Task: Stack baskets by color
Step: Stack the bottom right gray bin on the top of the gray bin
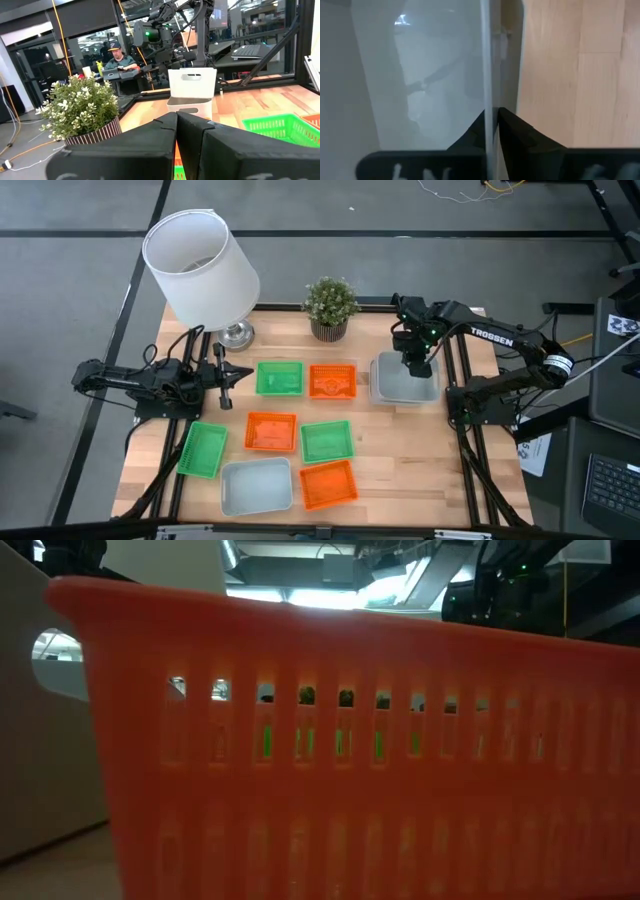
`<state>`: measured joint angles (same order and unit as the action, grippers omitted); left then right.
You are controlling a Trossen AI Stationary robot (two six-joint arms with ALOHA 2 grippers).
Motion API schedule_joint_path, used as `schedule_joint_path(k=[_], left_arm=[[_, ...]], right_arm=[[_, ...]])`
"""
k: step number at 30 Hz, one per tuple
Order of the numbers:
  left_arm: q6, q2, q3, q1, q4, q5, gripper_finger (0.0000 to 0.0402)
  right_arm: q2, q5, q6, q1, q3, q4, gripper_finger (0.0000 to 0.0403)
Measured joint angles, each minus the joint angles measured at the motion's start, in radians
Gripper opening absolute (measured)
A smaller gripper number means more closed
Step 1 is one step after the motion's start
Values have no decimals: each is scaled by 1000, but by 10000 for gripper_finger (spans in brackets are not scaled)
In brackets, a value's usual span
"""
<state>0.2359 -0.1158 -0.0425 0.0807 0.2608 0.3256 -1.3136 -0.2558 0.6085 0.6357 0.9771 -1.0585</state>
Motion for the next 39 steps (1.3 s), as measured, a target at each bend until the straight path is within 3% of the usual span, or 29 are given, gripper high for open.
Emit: schedule_joint_path(k=[22, 35, 39], left_arm=[[0, 0, 0, 0, -8, 0, 0], [0, 0, 0, 0, -8, 0, 0], [0, 0, 0, 0, -8, 0, 0]], right_arm=[[-2, 4, -51, 0, 0, -4, 29], [-2, 30, -75, 0, 0, -9, 68], [-3, 106, -107, 0, 0, -16, 69]])
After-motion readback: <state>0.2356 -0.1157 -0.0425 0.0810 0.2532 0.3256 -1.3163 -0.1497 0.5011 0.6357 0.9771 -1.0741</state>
